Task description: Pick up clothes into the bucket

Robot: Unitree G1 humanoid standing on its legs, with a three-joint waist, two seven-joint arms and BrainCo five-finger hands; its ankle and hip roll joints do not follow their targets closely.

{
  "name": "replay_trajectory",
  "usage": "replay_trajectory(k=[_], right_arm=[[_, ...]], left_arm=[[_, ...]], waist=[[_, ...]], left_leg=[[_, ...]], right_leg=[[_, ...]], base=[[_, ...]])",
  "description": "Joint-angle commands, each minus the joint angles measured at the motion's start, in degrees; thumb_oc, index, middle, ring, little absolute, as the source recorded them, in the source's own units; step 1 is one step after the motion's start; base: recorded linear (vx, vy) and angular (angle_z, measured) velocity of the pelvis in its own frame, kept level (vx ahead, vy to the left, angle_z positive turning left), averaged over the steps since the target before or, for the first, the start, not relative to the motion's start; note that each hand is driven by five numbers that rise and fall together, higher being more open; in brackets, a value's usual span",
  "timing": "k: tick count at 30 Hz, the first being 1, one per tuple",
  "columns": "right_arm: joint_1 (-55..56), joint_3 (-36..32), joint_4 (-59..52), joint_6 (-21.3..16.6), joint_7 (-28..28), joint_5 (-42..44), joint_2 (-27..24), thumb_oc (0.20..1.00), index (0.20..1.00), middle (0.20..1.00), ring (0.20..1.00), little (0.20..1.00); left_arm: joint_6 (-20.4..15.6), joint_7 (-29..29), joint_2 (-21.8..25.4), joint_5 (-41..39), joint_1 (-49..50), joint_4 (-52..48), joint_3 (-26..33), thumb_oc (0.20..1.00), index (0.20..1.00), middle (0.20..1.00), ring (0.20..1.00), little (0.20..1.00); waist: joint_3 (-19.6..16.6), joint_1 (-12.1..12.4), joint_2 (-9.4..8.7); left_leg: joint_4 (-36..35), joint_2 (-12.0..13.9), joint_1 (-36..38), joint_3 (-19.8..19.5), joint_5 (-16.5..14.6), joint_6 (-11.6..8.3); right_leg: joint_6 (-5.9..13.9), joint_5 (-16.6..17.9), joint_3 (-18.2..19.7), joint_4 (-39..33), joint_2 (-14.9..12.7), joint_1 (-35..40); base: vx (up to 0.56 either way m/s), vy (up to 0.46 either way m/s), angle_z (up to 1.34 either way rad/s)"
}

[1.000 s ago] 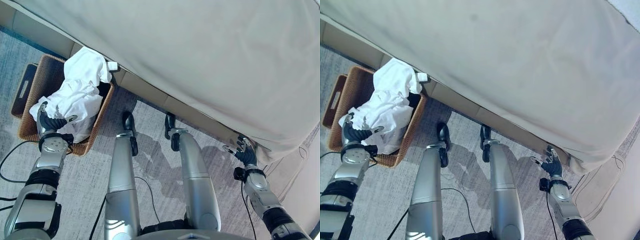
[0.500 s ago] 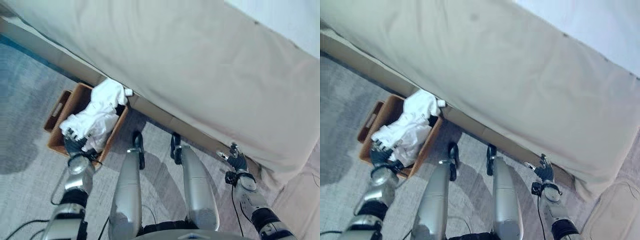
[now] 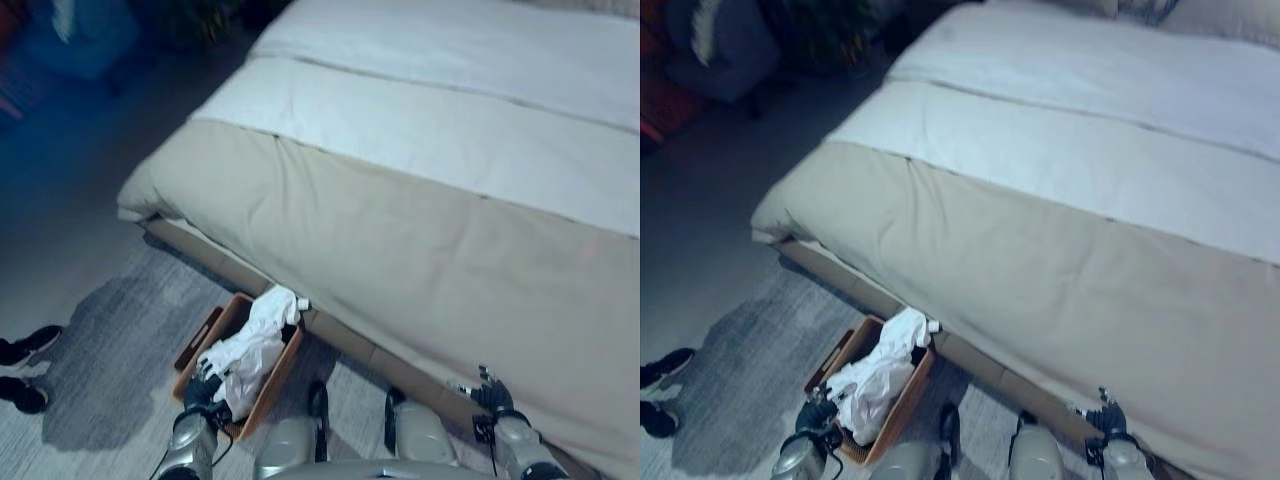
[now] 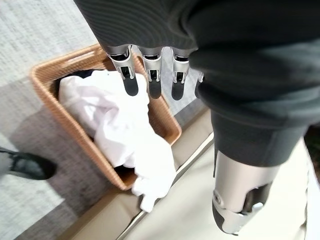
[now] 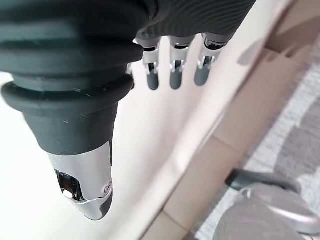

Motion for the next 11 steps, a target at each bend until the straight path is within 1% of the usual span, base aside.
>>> replay_trajectory(k=[1, 2, 3, 4, 5, 8, 9, 11], right_arm=[[-1.7, 0.8, 0.5, 0.6, 0.8, -1.5, -1.9, 1.000, 1.000, 1.000, 1.000, 1.000], [-1.7, 0.8, 1.5, 0.8, 0.9, -1.5, -1.5, 1.000, 1.000, 1.000, 1.000, 1.000], [-1.6, 0.2, 3.3, 1.0, 1.3, 0.0, -0.5, 1.000, 1.000, 1.000, 1.000, 1.000], [-1.6, 0.2, 3.3, 1.0, 1.3, 0.0, -0.5, 1.000, 1.000, 1.000, 1.000, 1.000], [-1.2, -0.1, 4.1, 1.1, 2.1, 0.9, 0.5, 1.000, 1.000, 1.000, 1.000, 1.000], [-0.5, -0.5, 5.0, 1.3, 2.5, 1.6, 1.4, 1.000, 1.000, 1.000, 1.000, 1.000], [-0.1, -0.5, 6.2, 1.5, 2.6, 1.4, 2.1, 1.000, 1.000, 1.000, 1.000, 1.000], [0.3, -0.3, 7.3, 1.9, 2.9, 0.4, 2.3, 1.000, 1.000, 1.000, 1.000, 1.000]], left_arm=[[-0.2, -0.1, 0.7, 4.1, -2.3, 1.0, -1.0, 1.000, 1.000, 1.000, 1.000, 1.000], [0.0, 0.0, 0.2, 5.5, -2.3, 2.0, -1.5, 1.000, 1.000, 1.000, 1.000, 1.000], [0.7, -1.0, -1.2, 6.6, -1.7, 2.8, -2.8, 1.000, 1.000, 1.000, 1.000, 1.000], [0.7, -1.0, -1.2, 6.6, -1.7, 2.8, -2.8, 1.000, 1.000, 1.000, 1.000, 1.000], [1.4, -2.5, -2.3, 7.3, -0.5, 3.6, -3.8, 1.000, 1.000, 1.000, 1.000, 1.000], [2.3, -3.3, -3.2, 7.7, 0.6, 4.7, -4.5, 1.000, 1.000, 1.000, 1.000, 1.000], [2.7, -3.1, -3.8, 10.6, 1.0, 6.7, -5.2, 1.000, 1.000, 1.000, 1.000, 1.000], [3.4, -3.9, -3.6, 13.4, 1.2, 8.1, -6.1, 1.000, 1.000, 1.000, 1.000, 1.000]], waist=[[-1.1, -0.4, -2.87], [-1.8, -0.2, -3.22], [-2.7, 0.2, -3.78], [-2.6, 0.2, -3.77], [-3.4, 0.5, -4.30], [-3.8, 0.8, -4.76], [-4.0, 0.9, -5.16], [-4.0, 0.9, -5.27]], left_leg=[[1.0, -0.7, 0.1, 0.6, -1.8, 0.02], [1.8, -0.8, 0.5, 0.8, -2.3, 0.07], [3.2, -1.1, 1.5, 0.9, -3.2, 0.21], [3.3, -1.0, 1.6, 1.0, -3.3, 0.21], [4.4, -1.1, 2.3, 1.4, -4.1, 0.33], [5.8, -1.2, 3.0, 1.8, -4.9, 0.52], [7.5, -1.3, 3.4, 2.1, -5.3, 0.69], [8.8, -1.2, 3.9, 2.2, -5.3, 0.82]], right_leg=[[2.57, 6.5, 0.7, -11.0, -1.3, 3.9], [2.59, 6.7, 0.8, -11.9, -1.2, 5.0], [2.56, 7.0, 1.2, -13.1, -1.0, 6.8], [2.56, 7.0, 1.3, -13.1, -1.0, 6.8], [2.49, 7.2, 1.9, -13.9, -0.9, 8.3], [2.39, 7.2, 2.3, -14.5, -0.7, 9.7], [2.18, 7.1, 2.5, -14.9, -0.6, 10.9], [1.97, 7.0, 2.5, -15.1, -0.4, 12.0]], base=[[0.03, -0.159, 0.12], [0.05, -0.118, 0.03], [0.05, -0.118, -0.06], [0.08, -0.125, -0.07], [0.05, -0.057, -0.07], [0.07, -0.085, -0.20], [0.06, -0.056, -0.15], [0.07, -0.054, -0.12]])
